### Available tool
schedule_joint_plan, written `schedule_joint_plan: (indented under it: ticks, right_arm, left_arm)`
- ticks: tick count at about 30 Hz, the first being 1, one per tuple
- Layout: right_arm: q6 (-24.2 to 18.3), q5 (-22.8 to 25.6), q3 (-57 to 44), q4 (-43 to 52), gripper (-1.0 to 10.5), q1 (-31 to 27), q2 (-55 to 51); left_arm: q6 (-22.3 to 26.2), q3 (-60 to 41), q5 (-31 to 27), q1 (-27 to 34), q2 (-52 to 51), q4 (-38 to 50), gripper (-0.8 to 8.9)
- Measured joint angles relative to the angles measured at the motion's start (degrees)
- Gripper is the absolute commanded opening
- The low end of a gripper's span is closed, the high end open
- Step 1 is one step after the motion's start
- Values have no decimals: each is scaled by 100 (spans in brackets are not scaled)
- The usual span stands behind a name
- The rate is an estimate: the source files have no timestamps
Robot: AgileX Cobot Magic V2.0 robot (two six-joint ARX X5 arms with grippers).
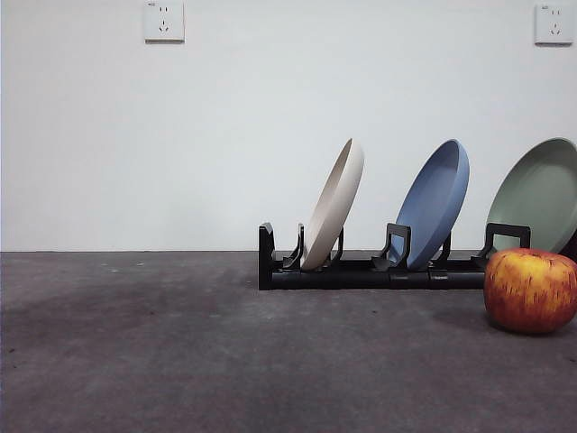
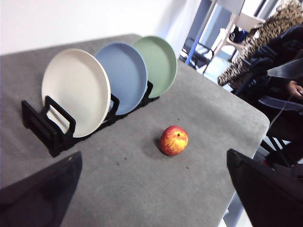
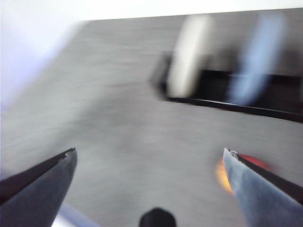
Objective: Take the yellow plate from the plate rack,put the plate on the table,take the apple from the table,put the apple in the plate
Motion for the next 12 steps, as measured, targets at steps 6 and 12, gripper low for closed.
schedule_joint_plan:
  ticks: [6, 12]
  right_arm:
    - [17, -1248, 24, 306, -6, 7, 157]
    - [20, -1130, 31, 291, -6, 2, 227]
  left_arm:
    - [2, 352, 0, -289, 713, 295, 692]
    - [4, 824, -9, -584, 1512, 809, 692]
